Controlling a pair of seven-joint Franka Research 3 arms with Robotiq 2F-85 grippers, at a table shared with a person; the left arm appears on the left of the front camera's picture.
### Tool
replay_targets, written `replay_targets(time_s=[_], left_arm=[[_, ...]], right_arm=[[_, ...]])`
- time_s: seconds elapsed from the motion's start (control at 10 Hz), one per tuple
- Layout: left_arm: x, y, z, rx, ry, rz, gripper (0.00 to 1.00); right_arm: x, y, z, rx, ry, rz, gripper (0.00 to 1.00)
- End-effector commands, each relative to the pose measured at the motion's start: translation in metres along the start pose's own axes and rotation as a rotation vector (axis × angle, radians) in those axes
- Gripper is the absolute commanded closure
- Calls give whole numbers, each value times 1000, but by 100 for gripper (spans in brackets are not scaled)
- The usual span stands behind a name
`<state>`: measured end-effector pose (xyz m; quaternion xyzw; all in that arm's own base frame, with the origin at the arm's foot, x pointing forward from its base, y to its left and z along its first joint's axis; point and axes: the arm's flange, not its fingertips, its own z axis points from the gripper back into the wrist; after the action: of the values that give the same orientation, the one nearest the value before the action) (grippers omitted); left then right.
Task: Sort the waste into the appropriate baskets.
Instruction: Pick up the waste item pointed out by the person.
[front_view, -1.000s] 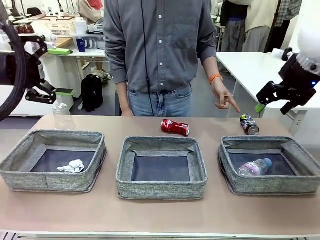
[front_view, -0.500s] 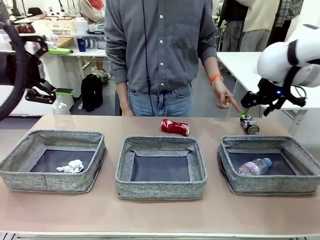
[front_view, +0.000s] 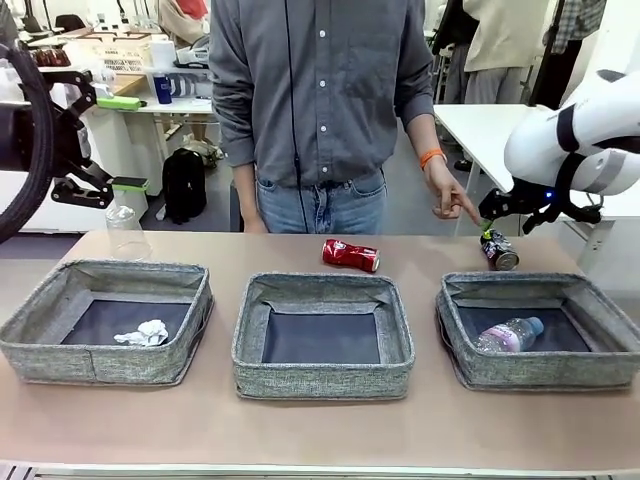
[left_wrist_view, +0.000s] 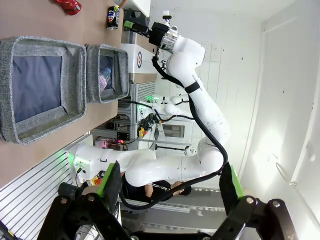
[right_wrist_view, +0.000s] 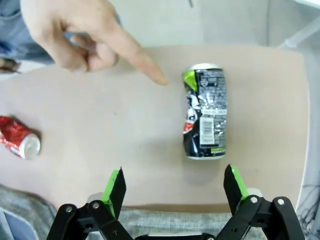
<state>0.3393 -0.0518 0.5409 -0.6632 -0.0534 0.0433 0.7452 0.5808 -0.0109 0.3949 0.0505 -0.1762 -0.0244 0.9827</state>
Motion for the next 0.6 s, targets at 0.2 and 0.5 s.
replay_targets(time_s=[0.2, 0.5], left_arm=[[-1, -3, -2, -21, -1, -6, 0], [-1, -3, -2, -21, -1, -6, 0]], right_arm=[[26, -20, -39, -106, -24, -87, 0], [43, -26, -72, -58, -3, -92, 0]])
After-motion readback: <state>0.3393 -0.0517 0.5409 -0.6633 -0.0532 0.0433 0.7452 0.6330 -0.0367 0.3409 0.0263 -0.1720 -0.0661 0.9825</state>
